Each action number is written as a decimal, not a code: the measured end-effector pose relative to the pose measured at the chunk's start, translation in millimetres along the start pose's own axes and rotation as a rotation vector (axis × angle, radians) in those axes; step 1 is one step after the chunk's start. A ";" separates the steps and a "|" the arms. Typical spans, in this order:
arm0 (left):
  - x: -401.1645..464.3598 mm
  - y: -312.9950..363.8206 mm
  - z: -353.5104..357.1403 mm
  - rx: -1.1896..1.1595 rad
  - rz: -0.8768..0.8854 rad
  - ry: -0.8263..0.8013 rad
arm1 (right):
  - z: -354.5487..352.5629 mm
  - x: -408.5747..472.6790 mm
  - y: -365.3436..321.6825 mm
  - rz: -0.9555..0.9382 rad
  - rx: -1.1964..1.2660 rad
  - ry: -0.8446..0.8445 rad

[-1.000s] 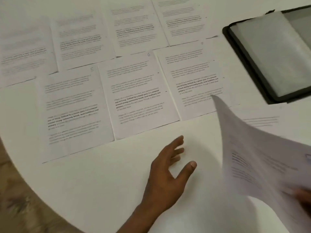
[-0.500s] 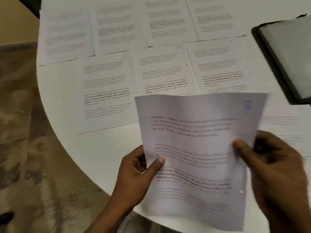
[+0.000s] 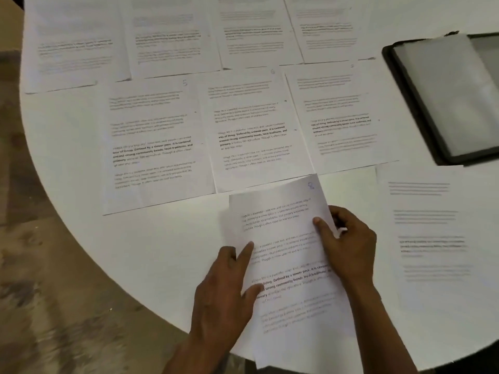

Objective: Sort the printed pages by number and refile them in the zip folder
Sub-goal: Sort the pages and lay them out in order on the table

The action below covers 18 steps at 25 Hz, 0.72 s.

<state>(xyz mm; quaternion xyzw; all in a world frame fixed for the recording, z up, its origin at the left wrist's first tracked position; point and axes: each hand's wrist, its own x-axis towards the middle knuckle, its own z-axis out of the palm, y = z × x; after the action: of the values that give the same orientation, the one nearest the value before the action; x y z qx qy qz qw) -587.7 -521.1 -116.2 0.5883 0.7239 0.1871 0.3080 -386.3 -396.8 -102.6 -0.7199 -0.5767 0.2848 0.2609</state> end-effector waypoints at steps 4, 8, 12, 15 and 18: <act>1.7 -4.9 6.2 0.023 -0.007 0.084 | 11.2 -4.9 13.3 -0.057 -0.130 0.078; 6.0 -13.0 6.7 0.117 0.058 0.084 | 21.5 -10.2 21.4 -0.171 -0.172 0.180; 6.8 -15.6 8.0 0.136 0.078 0.077 | 22.3 -17.5 30.1 -0.201 -0.219 0.168; 8.3 -17.1 7.5 0.139 0.093 0.076 | 22.2 -21.4 38.7 -0.230 -0.263 0.128; 8.4 -17.9 8.0 0.131 0.108 0.073 | 23.1 -22.9 37.9 -0.245 -0.250 0.135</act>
<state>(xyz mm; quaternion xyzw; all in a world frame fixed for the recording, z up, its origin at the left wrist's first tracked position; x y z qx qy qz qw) -596.5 -518.0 -135.3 0.6382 0.7125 0.1773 0.2316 -380.9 -425.6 -143.0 -0.6885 -0.6723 0.1280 0.2401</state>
